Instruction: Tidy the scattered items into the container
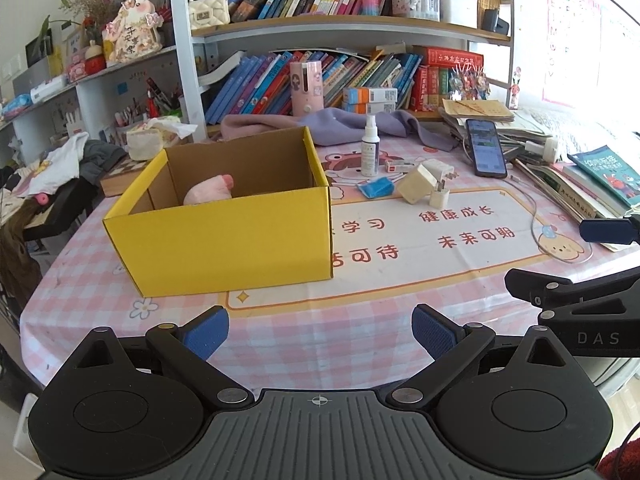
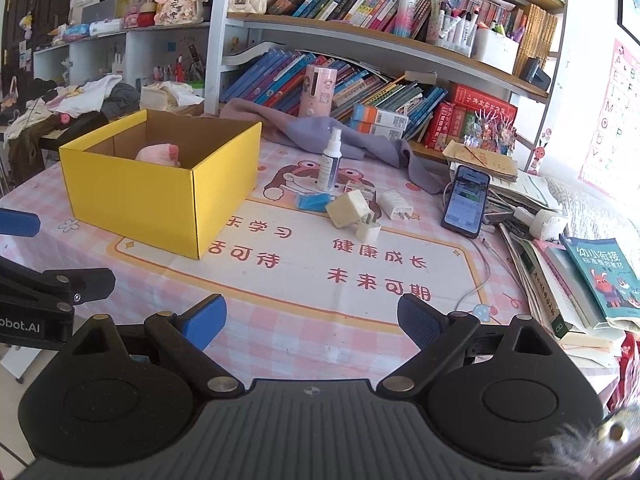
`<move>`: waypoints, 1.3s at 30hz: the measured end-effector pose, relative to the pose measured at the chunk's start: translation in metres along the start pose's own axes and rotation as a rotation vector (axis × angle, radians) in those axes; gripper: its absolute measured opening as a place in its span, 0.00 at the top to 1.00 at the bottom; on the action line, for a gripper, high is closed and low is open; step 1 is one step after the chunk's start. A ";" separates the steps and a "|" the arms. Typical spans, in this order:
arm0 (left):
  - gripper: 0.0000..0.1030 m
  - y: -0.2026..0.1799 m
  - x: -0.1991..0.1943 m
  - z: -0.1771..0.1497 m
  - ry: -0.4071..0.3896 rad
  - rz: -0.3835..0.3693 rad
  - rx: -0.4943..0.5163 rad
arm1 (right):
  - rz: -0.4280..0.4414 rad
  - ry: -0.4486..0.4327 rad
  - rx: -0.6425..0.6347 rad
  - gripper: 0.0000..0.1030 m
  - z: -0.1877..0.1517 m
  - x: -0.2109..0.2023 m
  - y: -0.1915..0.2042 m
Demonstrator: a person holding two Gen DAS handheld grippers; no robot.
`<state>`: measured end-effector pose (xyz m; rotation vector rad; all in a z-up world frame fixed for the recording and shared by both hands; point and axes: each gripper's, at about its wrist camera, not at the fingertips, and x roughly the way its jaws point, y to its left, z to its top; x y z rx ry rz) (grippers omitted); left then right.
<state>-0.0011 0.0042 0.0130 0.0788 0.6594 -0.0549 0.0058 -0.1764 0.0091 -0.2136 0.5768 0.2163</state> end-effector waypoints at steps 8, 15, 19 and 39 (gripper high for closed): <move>0.03 -0.004 0.009 0.000 0.022 -0.025 -0.002 | 0.000 0.025 0.001 0.12 -0.002 0.004 -0.004; 0.04 -0.024 0.020 0.003 0.024 -0.102 0.046 | -0.049 0.058 0.044 0.21 -0.008 0.006 -0.021; 0.04 -0.035 0.023 0.008 0.011 -0.130 0.074 | -0.069 0.070 0.068 0.22 -0.010 0.008 -0.032; 0.11 -0.072 0.074 0.038 0.030 -0.190 0.089 | -0.091 0.112 0.098 0.32 0.003 0.052 -0.084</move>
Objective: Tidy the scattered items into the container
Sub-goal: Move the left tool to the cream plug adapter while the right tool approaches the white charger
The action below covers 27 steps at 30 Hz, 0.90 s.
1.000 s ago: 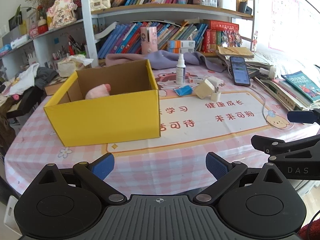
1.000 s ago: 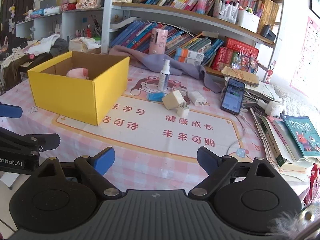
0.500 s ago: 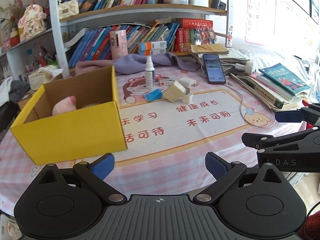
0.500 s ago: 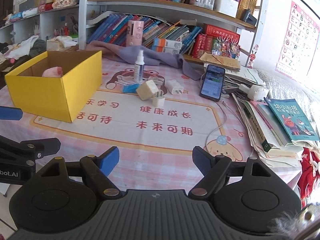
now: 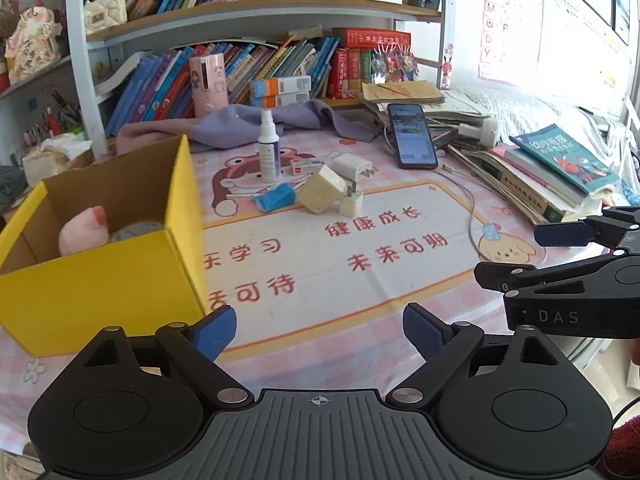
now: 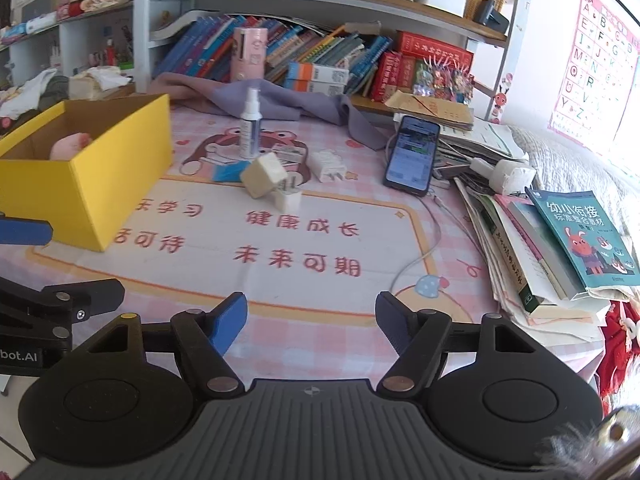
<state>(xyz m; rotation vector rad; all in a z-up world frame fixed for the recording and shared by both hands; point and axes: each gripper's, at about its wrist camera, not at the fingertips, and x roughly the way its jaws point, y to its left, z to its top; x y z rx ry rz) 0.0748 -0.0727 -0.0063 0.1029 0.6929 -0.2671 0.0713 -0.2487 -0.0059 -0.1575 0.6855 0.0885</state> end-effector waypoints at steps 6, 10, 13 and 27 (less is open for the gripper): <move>0.11 -0.007 0.026 0.021 -0.003 0.000 -0.008 | -0.004 -0.003 0.005 0.33 0.018 0.023 -0.022; 0.12 -0.011 0.044 0.036 -0.001 0.009 -0.019 | 0.006 0.000 0.000 0.33 0.033 0.042 -0.035; 0.12 -0.012 0.056 0.046 0.004 0.026 -0.036 | 0.022 0.005 -0.009 0.34 0.043 0.057 -0.044; 0.12 -0.012 0.102 0.093 -0.008 0.160 -0.095 | 0.182 0.071 -0.134 0.40 0.066 0.121 -0.057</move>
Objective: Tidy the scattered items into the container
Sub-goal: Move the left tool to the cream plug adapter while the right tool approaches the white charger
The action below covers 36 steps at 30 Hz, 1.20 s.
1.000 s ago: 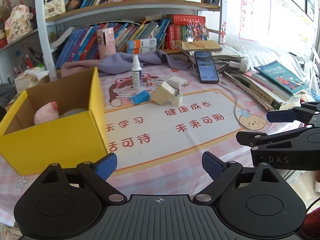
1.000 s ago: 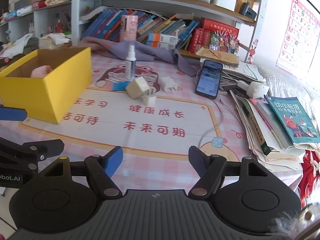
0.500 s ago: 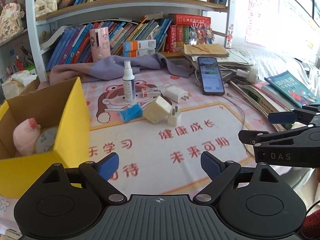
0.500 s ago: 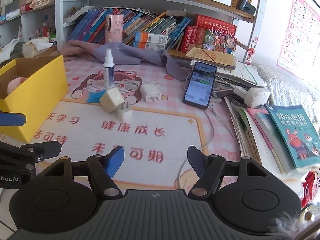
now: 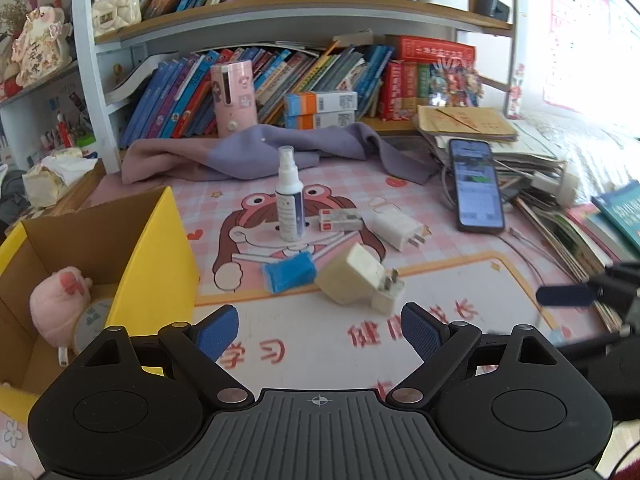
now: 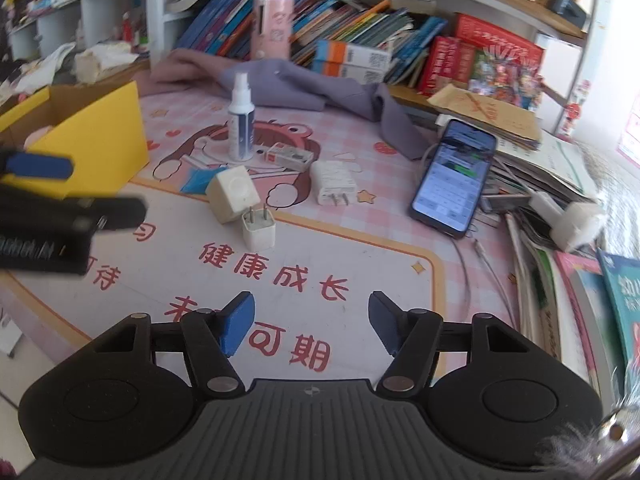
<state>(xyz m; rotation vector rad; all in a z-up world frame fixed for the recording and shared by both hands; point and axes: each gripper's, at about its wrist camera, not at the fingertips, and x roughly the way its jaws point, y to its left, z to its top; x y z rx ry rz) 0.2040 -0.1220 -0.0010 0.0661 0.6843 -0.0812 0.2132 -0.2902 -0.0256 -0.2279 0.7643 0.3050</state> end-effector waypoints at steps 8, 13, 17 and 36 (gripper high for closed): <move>0.13 -0.006 0.031 0.028 0.024 0.015 -0.030 | 0.102 0.025 -0.042 0.41 0.012 0.032 -0.004; 0.23 -0.008 0.052 0.035 0.081 0.000 -0.063 | 0.141 0.032 -0.067 0.44 0.022 0.049 -0.002; 0.24 -0.009 0.073 0.039 0.134 -0.016 -0.106 | 0.162 0.022 -0.099 0.45 0.028 0.061 -0.001; 0.25 -0.001 0.136 0.050 0.283 -0.076 -0.275 | 0.229 0.021 -0.164 0.52 0.040 0.107 0.008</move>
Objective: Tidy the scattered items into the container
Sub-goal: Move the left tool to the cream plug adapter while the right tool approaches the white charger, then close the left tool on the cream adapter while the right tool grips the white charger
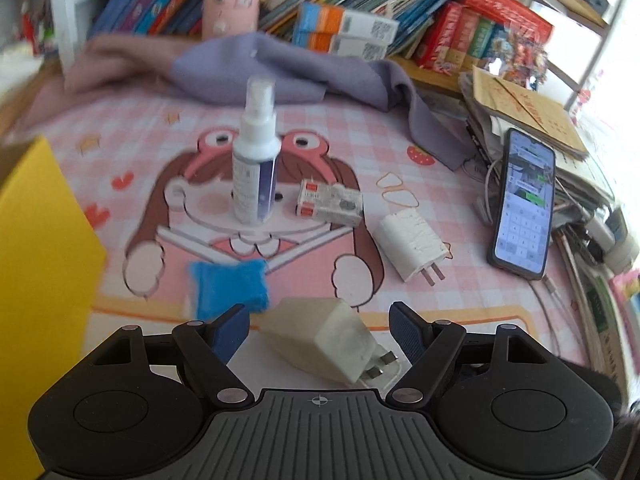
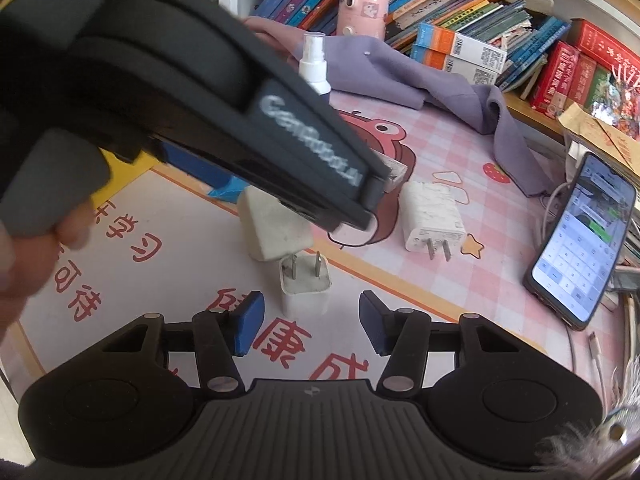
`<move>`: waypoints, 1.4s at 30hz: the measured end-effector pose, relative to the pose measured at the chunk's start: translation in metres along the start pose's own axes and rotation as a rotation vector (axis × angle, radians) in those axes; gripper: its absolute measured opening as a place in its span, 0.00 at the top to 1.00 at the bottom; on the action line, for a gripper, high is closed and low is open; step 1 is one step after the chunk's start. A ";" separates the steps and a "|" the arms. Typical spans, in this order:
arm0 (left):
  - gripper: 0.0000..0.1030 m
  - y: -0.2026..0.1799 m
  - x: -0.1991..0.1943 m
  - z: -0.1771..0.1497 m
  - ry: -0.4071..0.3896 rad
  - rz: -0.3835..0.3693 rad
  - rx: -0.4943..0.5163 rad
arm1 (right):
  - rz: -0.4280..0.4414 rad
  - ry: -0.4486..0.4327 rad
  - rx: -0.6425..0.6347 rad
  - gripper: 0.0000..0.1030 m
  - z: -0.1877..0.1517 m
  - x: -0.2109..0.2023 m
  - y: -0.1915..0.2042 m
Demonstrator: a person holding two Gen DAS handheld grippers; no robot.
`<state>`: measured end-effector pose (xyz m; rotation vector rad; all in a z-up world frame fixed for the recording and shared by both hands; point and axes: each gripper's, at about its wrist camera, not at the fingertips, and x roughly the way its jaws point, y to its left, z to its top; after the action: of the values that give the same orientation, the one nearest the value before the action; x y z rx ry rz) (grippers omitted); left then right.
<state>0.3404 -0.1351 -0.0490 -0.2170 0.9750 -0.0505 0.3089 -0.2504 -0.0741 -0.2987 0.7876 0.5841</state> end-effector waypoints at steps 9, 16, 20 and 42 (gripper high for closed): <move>0.43 0.019 0.014 -0.002 0.082 -0.047 -0.212 | 0.023 -0.006 -0.034 0.57 0.005 0.011 0.002; 0.62 0.027 0.011 -0.004 0.061 -0.070 -0.264 | 0.038 0.000 -0.039 0.67 0.007 0.017 0.002; 0.67 0.024 0.005 -0.007 0.050 -0.065 -0.234 | 0.041 -0.002 -0.031 0.75 0.007 0.017 0.001; 0.71 0.023 -0.071 -0.040 -0.055 -0.105 -0.164 | 0.010 -0.050 0.015 0.76 -0.005 -0.041 0.003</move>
<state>0.2664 -0.1095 -0.0179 -0.4187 0.9133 -0.0602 0.2814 -0.2662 -0.0479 -0.2652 0.7452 0.5931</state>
